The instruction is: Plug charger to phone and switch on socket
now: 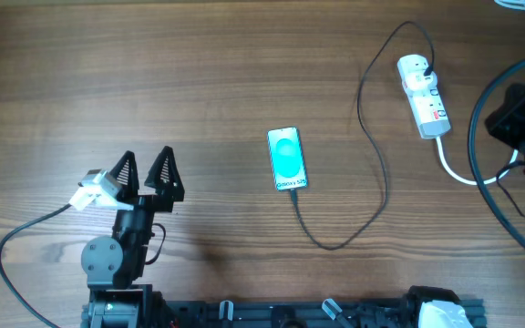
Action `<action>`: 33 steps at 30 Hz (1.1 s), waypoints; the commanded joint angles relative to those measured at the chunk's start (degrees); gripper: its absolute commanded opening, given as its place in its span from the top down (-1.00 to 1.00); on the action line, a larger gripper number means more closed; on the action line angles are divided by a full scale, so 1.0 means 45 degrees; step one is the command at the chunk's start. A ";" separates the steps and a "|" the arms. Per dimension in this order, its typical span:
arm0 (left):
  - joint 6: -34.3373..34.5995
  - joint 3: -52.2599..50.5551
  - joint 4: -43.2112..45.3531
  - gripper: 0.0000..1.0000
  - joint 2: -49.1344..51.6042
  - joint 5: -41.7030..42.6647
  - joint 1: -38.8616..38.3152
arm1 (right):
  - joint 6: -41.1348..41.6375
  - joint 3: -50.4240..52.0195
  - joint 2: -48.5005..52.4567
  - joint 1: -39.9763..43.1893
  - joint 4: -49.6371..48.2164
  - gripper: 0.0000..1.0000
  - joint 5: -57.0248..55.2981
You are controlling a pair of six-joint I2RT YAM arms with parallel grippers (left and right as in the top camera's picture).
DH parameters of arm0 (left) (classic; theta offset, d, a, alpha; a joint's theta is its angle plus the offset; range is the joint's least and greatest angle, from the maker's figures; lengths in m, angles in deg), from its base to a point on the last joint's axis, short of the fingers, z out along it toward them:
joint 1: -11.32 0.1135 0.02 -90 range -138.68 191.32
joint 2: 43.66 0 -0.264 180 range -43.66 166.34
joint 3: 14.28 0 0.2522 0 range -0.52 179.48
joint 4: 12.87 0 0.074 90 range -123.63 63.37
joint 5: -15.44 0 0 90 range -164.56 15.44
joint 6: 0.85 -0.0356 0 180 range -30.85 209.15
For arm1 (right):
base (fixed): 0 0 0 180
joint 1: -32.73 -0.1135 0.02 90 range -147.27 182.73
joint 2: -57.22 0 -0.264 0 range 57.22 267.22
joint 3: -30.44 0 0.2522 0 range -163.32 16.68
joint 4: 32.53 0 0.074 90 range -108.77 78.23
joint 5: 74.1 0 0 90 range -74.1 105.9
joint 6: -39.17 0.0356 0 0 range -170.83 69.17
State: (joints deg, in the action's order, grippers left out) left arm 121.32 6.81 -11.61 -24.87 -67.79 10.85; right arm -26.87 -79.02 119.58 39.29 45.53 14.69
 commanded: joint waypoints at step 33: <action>0.0199 0.0000 -0.8893 -1.00 0.0005 -0.2055 -0.0010 | 0.2963 -0.0063 -0.6664 -0.0005 0.6188 -0.99 0.1195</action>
State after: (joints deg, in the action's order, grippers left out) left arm 121.67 6.79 -51.54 -24.78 -76.23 10.85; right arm -22.89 -79.13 89.62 39.29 73.57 19.04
